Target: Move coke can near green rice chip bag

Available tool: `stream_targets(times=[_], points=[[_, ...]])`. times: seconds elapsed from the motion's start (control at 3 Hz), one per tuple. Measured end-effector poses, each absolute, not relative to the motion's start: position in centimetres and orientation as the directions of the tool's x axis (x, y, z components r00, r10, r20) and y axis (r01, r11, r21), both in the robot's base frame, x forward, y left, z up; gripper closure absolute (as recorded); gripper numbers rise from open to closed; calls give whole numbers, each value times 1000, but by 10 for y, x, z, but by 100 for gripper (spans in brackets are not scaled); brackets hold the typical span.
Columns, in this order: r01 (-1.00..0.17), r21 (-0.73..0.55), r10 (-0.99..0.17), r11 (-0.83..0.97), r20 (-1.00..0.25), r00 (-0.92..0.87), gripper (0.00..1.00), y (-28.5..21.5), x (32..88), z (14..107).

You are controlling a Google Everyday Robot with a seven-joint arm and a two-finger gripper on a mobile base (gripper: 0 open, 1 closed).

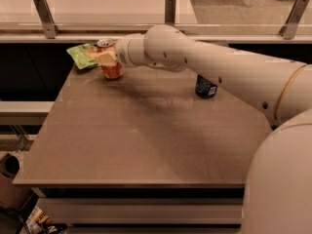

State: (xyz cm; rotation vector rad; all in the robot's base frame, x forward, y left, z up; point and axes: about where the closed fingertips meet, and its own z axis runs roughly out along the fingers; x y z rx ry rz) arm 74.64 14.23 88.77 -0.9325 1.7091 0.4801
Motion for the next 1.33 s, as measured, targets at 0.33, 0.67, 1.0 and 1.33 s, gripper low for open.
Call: stream_targets(times=[0.33, 0.67, 1.0, 1.33], points=[[-782, -132, -346, 609, -931, -113, 81, 144, 746, 888], [-784, -131, -346, 607, -931, -112, 58, 146, 745, 888], [-786, -131, -347, 605, -931, -111, 35, 148, 744, 888], [-788, -131, -347, 602, -931, -110, 12, 150, 744, 888]])
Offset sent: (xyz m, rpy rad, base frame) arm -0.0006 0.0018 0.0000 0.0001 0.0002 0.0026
